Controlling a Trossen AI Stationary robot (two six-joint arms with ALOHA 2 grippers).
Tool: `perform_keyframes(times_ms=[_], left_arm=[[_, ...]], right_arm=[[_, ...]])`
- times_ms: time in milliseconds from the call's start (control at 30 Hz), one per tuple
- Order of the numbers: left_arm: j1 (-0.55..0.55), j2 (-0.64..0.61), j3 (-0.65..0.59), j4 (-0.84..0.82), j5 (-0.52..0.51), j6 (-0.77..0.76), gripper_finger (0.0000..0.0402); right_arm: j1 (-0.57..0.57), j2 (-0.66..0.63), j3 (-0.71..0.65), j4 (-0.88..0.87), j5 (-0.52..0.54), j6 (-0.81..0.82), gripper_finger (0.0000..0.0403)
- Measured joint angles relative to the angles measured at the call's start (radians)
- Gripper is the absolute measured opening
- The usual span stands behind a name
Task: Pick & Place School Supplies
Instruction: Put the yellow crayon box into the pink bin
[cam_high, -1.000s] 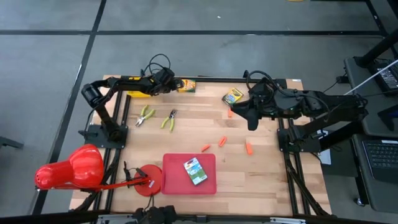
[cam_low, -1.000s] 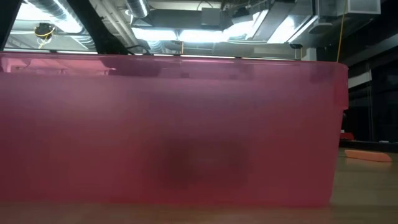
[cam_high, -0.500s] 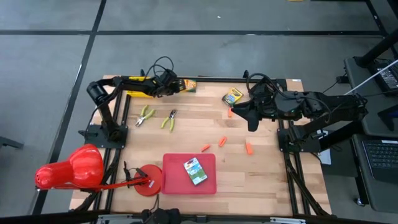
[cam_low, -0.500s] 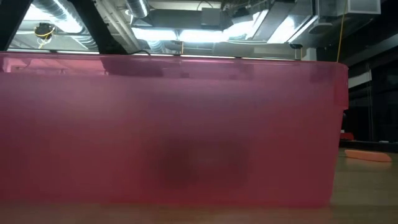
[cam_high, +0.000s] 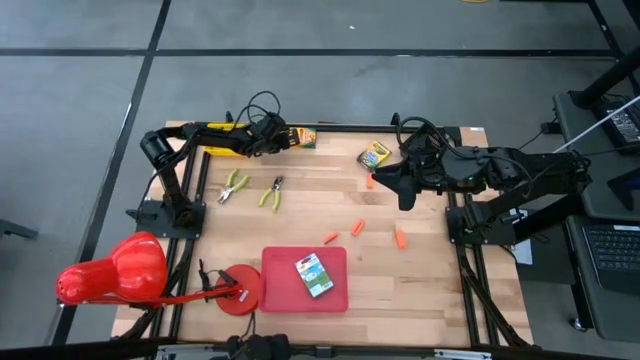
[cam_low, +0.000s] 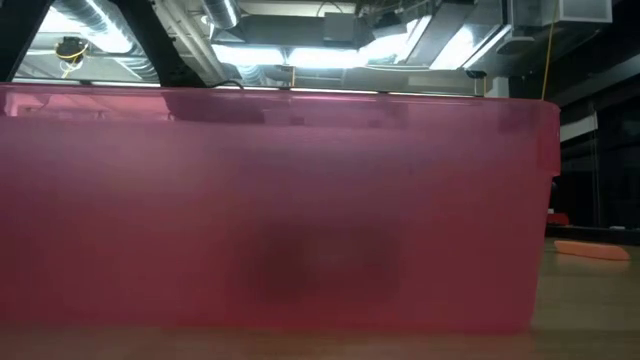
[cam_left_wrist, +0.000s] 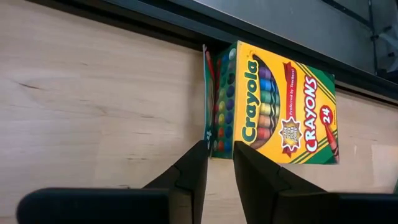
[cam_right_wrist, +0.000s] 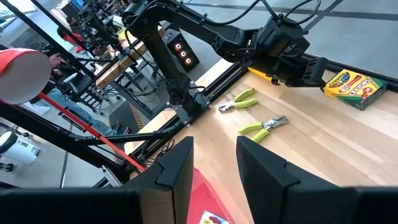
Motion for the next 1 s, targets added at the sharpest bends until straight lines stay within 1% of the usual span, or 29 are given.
perform_keyframes(times_ms=[200,367,633,800,1000], left_arm=[[-0.003,-0.023,-0.003,-0.011,0.003,0.002,0.0077],[-0.001,-0.053,-0.003,-0.023,-0.018,0.022,0.0079],[-0.001,-0.041,-0.003,-0.025,-0.016,0.038,0.0079],[-0.001,-0.039,-0.002,-0.024,-0.042,0.058,0.0079],[0.005,-0.027,-0.001,-0.013,-0.04,0.064,0.0079]], right_arm=[[0.0,0.0,0.0,0.0,0.0,0.003,0.0127],[0.0,0.0,0.0,0.0,0.0,0.008,0.0127],[0.0,0.0,0.0,0.0,0.0,0.001,0.0127],[0.0,0.0,0.0,0.0,0.0,0.001,0.0127],[0.006,0.001,0.0,0.0,-0.003,0.001,0.0127]])
